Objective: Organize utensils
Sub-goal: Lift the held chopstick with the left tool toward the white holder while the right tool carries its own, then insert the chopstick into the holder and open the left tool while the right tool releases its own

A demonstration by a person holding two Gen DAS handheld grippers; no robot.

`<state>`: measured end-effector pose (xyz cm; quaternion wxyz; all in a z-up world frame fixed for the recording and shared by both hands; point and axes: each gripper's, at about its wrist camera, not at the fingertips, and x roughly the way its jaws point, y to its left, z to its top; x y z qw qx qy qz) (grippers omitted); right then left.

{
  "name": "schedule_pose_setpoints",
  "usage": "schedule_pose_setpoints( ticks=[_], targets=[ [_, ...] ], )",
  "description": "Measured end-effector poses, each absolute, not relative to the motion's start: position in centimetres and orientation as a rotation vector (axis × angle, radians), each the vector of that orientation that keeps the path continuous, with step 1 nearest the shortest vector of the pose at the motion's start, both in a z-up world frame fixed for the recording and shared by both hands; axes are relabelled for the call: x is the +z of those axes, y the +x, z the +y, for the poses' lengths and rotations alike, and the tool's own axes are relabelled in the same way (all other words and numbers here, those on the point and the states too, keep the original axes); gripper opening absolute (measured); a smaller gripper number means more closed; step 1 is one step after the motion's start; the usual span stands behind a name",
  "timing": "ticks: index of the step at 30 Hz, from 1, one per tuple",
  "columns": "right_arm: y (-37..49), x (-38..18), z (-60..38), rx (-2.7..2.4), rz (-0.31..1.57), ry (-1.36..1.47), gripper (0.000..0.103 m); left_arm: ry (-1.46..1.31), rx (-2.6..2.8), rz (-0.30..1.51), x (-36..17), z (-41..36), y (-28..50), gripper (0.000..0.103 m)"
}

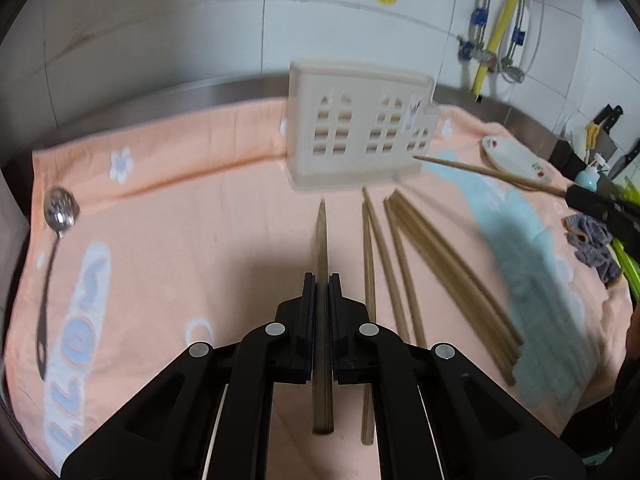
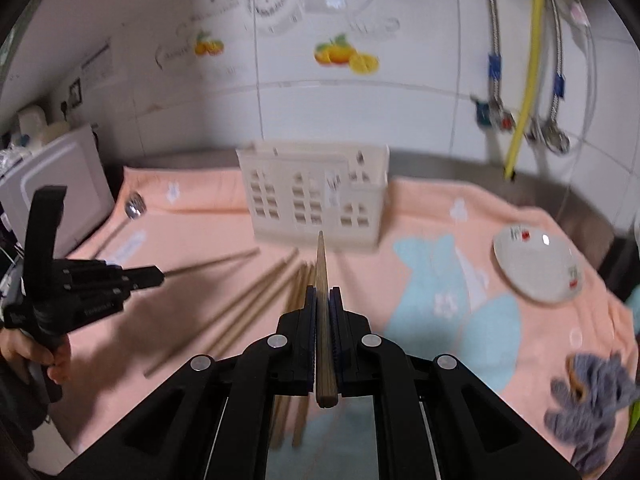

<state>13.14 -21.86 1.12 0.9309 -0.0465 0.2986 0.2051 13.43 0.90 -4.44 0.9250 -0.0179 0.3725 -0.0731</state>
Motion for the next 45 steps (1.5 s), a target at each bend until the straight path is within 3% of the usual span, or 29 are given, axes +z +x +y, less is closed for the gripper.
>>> schedule_pose_setpoints(
  ticks=[11, 22, 33, 45],
  targets=[
    [15.5, 7.1, -21.8, 0.505, 0.572, -0.121, 0.007, -0.006, -0.172, 0.682, 0.5, 0.7, 14.4, 0.005],
    [16.0, 9.6, -24.1, 0.494, 0.591, -0.184, 0.007, 0.020, -0.199, 0.567, 6.6, 0.0, 14.1, 0.005],
    [20.9, 11.1, -24.7, 0.496, 0.733, -0.248, 0.007, 0.126, -0.192, 0.437, 13.6, -2.6, 16.0, 0.005],
    [27.2, 10.8, -22.7, 0.517, 0.952, -0.333, 0.007, 0.178, -0.149, 0.573, 12.9, -2.5, 24.0, 0.005]
  ],
)
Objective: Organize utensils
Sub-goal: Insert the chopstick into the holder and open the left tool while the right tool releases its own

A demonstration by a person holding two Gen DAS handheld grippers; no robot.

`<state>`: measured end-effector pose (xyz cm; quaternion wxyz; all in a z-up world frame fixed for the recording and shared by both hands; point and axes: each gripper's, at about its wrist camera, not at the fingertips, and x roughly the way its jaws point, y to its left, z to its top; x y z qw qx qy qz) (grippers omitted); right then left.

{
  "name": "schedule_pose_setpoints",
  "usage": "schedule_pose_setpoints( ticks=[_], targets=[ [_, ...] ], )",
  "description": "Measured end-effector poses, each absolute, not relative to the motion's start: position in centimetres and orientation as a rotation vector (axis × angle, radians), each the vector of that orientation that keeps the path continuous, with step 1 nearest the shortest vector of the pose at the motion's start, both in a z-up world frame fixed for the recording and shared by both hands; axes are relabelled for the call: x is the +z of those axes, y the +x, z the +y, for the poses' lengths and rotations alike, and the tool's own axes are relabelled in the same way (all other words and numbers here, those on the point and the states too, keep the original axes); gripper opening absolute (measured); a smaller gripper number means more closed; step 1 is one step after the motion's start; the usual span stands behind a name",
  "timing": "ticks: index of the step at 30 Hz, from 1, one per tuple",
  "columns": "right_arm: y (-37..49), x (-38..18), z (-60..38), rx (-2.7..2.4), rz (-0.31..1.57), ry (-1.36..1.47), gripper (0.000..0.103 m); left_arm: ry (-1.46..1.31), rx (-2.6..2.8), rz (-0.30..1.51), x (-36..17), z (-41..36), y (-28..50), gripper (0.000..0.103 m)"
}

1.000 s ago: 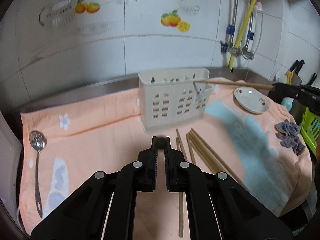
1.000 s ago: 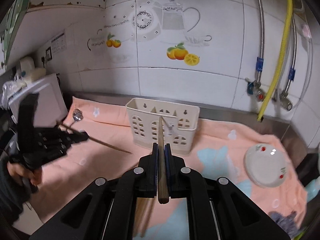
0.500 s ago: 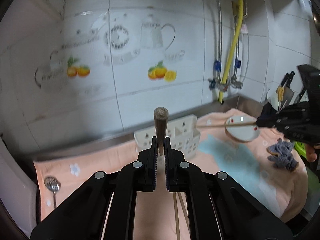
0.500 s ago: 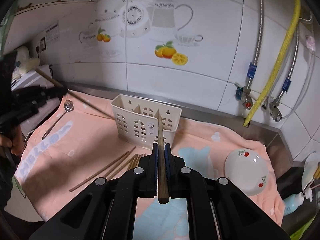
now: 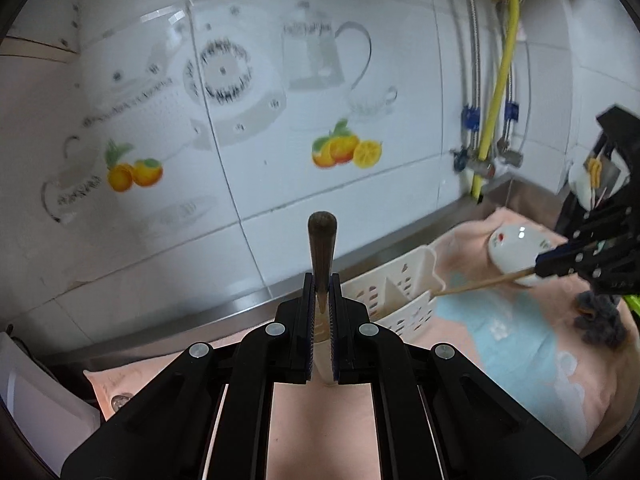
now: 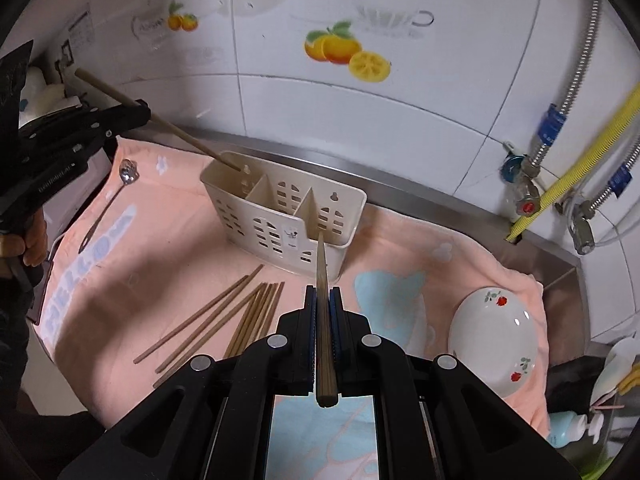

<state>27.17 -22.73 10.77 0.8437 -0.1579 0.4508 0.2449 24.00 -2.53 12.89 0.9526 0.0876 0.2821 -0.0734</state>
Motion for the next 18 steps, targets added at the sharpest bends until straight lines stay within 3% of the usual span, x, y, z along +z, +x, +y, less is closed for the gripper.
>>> schedule_pose_setpoints(
  ticks=[7, 15, 18],
  targets=[
    [30.6, 10.2, -21.4, 0.519, 1.059, -0.329, 0.007, 0.120, -0.173, 0.666, 10.9, -1.8, 27.3, 0.005],
    [33.7, 10.4, -21.1, 0.480, 1.038, -0.265, 0.009, 0.101, -0.183, 0.702, 10.1, -1.8, 28.8, 0.005],
    [33.7, 11.0, -21.3, 0.481, 1.001, -0.238, 0.027, 0.095, -0.182, 0.690, 10.4, -1.6, 28.6, 0.005]
  ],
)
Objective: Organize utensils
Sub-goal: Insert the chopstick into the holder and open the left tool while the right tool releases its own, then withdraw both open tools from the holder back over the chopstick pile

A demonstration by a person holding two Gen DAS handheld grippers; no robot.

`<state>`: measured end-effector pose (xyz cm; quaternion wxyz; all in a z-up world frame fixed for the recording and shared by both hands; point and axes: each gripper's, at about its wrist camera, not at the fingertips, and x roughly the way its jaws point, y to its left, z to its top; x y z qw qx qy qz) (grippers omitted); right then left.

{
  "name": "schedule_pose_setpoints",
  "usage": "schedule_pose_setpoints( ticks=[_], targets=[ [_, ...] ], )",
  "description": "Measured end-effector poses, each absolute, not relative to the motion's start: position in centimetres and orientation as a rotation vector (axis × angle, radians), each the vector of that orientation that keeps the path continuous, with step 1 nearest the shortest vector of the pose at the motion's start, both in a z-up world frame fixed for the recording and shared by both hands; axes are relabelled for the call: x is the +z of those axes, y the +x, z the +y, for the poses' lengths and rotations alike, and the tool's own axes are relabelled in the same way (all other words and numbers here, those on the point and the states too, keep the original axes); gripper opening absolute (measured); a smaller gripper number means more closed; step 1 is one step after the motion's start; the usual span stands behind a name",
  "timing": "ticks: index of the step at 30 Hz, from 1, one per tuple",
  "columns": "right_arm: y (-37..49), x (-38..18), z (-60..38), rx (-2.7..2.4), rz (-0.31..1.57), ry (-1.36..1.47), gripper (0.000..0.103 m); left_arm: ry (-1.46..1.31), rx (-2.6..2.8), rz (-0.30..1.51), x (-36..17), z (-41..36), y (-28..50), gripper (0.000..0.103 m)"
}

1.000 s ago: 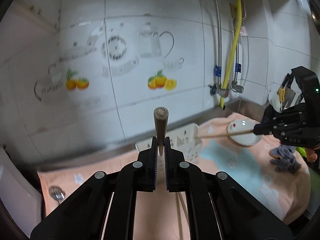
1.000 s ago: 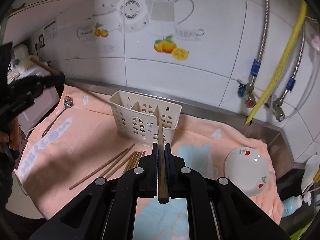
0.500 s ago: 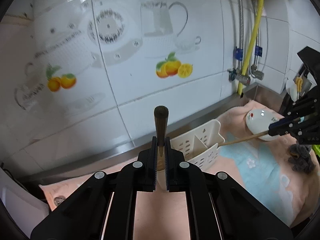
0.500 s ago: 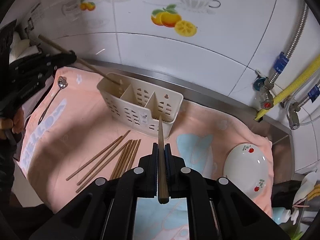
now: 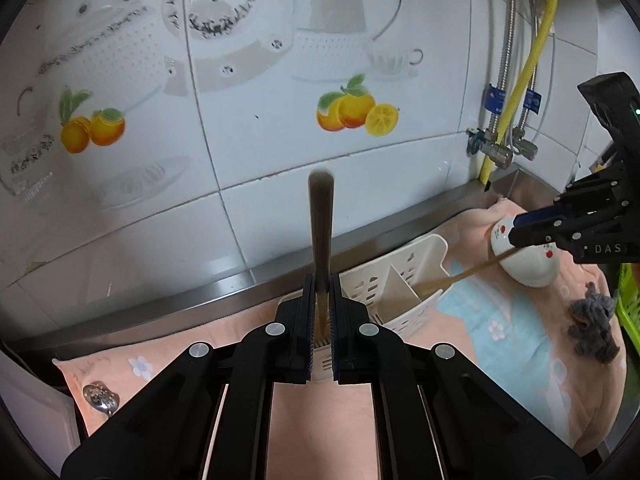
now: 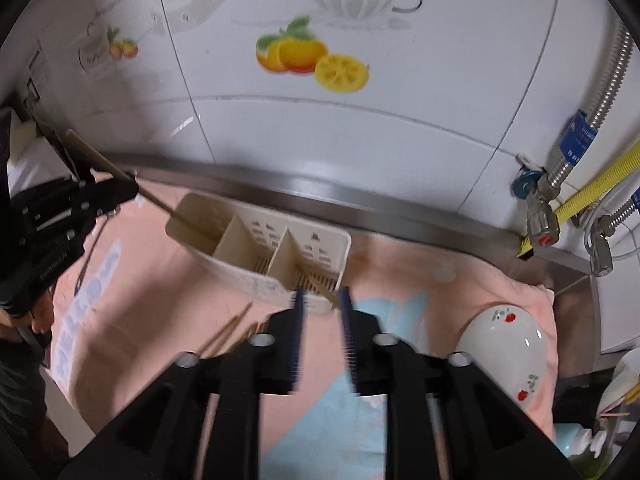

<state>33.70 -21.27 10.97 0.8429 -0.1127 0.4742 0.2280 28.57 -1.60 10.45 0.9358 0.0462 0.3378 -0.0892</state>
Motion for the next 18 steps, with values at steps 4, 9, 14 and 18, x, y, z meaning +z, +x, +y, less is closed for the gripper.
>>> schedule_pose_setpoints(
  ticks=[4, 9, 14, 18],
  targets=[
    [32.7, 11.8, -21.8, 0.468, 0.939, -0.232, 0.045, 0.100, -0.187, 0.682, 10.7, -1.6, 28.3, 0.005],
    [29.9, 12.7, -22.4, 0.485, 0.852, -0.220, 0.050, 0.081, -0.168, 0.684, 10.2, -1.0, 28.0, 0.007],
    [25.6, 11.8, -23.0, 0.502, 0.769, -0.199, 0.050, 0.069, -0.173, 0.665, 10.4, -0.7, 26.8, 0.008],
    [22.1, 9.5, -23.0, 0.523, 0.742, -0.195, 0.050, 0.061, -0.181, 0.628, 10.9, -0.5, 24.4, 0.010]
  ],
)
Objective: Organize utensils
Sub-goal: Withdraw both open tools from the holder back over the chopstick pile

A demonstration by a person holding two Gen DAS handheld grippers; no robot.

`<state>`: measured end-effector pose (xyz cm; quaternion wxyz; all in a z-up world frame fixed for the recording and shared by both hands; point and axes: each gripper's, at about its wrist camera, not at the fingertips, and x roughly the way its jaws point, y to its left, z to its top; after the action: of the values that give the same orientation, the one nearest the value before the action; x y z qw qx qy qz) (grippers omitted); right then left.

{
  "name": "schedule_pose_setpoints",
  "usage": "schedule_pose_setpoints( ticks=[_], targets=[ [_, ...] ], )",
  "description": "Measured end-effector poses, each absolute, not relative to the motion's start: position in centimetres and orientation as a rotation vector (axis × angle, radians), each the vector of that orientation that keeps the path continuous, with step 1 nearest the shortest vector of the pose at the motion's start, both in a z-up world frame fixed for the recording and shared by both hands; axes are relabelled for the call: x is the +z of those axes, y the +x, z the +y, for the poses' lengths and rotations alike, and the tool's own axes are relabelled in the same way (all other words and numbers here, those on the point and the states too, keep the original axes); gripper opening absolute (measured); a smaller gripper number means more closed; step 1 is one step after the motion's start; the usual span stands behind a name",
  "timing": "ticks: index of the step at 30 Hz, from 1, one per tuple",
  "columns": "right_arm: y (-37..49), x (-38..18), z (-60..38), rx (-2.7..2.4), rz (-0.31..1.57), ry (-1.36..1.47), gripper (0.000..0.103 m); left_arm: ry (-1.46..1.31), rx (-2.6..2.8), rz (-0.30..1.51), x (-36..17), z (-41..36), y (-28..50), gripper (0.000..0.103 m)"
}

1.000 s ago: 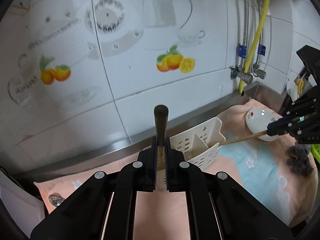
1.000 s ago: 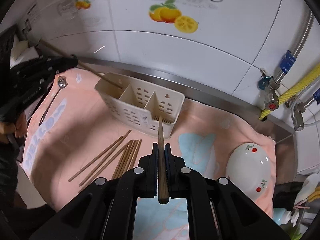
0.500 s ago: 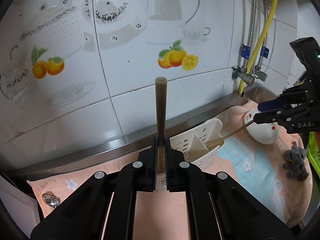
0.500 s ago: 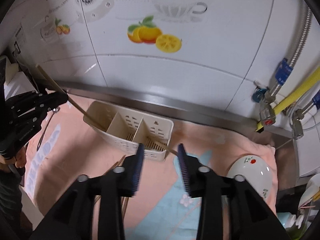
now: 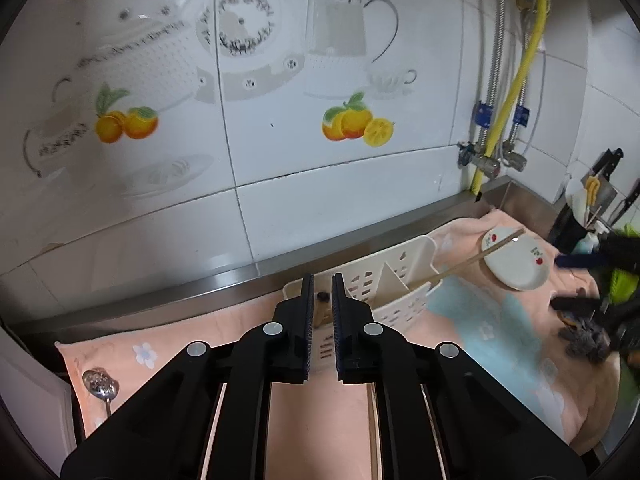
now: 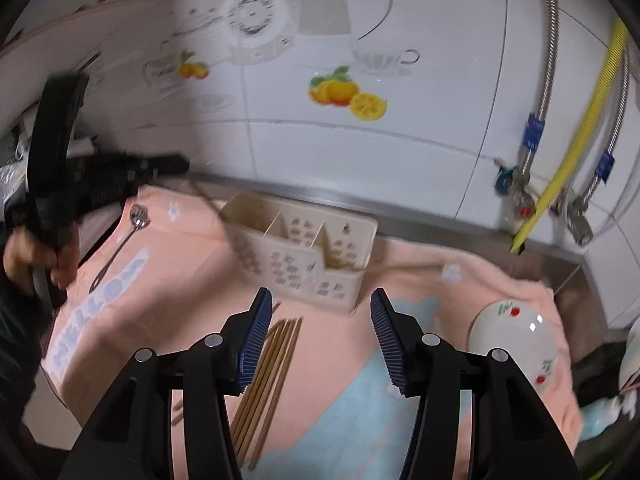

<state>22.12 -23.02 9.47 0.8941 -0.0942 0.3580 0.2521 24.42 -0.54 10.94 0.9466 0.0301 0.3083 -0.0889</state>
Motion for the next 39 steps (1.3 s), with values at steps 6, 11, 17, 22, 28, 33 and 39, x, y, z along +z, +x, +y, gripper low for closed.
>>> schedule_pose_setpoints(
  ticks=[6, 11, 17, 22, 28, 33, 39],
  targets=[
    [17.4, 3.8, -22.3, 0.514, 0.746, -0.229, 0.050, 0.040, -0.195, 0.599, 9.8, -0.4, 20.2, 0.018],
    [14.7, 0.3, -22.2, 0.507, 0.755, -0.206, 0.047, 0.042, -0.195, 0.615, 7.1, -0.6, 17.4, 0.019],
    [12.8, -2.2, -22.1, 0.474, 0.760, -0.178, 0.047, 0.025, -0.190, 0.653, 3.5, -0.4, 14.6, 0.025],
    [12.3, -3.1, -22.1, 0.459, 0.762, -0.154, 0.047, -0.005, -0.179, 0.677, 1.4, 0.1, 13.2, 0.026],
    [11.8, -3.9, -21.9, 0.446, 0.759, -0.133, 0.047, -0.027, -0.165, 0.699, -0.4, 0.3, 11.9, 0.039],
    [11.5, -4.5, -21.7, 0.432, 0.766, -0.132, 0.044, -0.035, -0.165, 0.715, -1.6, 0.2, 11.1, 0.040],
    [11.5, -5.5, -21.9, 0.428, 0.790, -0.111, 0.042, -0.045, -0.151, 0.747, -3.3, 0.2, 10.5, 0.041]
  ],
)
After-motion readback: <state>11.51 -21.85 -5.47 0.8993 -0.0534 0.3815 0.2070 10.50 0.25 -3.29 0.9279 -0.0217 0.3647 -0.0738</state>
